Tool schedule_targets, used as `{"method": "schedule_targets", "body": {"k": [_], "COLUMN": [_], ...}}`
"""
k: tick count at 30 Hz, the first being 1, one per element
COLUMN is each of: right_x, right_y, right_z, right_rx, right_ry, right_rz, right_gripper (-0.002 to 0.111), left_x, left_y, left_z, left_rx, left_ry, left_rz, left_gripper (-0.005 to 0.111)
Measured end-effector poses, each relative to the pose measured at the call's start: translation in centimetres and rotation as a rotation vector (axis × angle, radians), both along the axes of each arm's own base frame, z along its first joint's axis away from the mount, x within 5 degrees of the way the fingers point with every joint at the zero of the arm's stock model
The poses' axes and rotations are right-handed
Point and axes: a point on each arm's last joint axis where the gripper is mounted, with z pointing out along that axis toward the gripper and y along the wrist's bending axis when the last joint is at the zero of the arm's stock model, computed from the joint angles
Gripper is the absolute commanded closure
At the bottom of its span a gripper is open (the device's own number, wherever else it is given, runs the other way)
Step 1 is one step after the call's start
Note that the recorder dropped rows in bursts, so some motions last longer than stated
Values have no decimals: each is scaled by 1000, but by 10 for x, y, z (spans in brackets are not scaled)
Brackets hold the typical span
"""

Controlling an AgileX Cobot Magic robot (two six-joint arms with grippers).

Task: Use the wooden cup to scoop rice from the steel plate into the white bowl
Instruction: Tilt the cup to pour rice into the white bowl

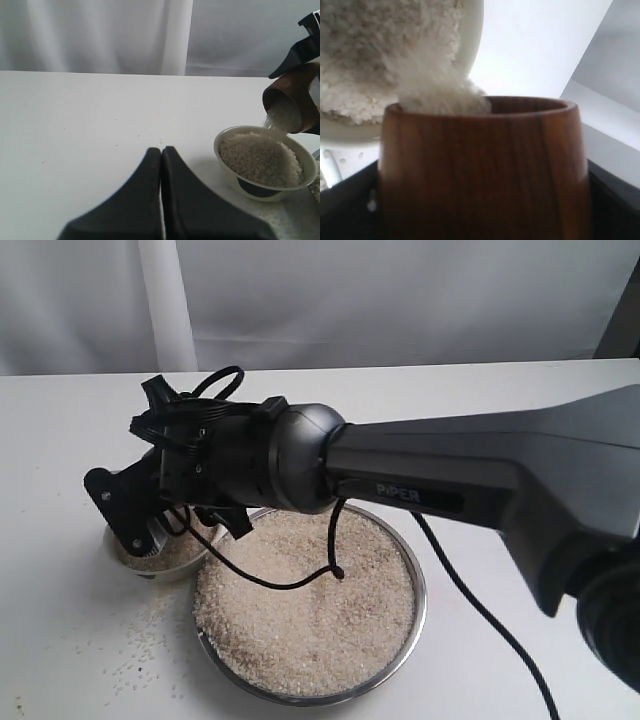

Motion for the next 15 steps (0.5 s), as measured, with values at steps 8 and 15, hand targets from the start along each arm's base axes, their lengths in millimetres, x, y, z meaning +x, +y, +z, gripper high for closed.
{"method": "schedule_targets", "body": {"k": [8,15], "right_x": [-5,-11], "right_y": [6,13], "right_z": [3,7], "right_rx": [-49,-105], "right_ry": [-73,-155], "right_rz": [61,122], "right_gripper": [108,108], "left_x": [0,0], "left_y": [0,0], "left_z": [0,0], "left_rx": [0,0], "left_ry": [0,0], "left_rz": [0,0], "left_gripper": [107,107]}}
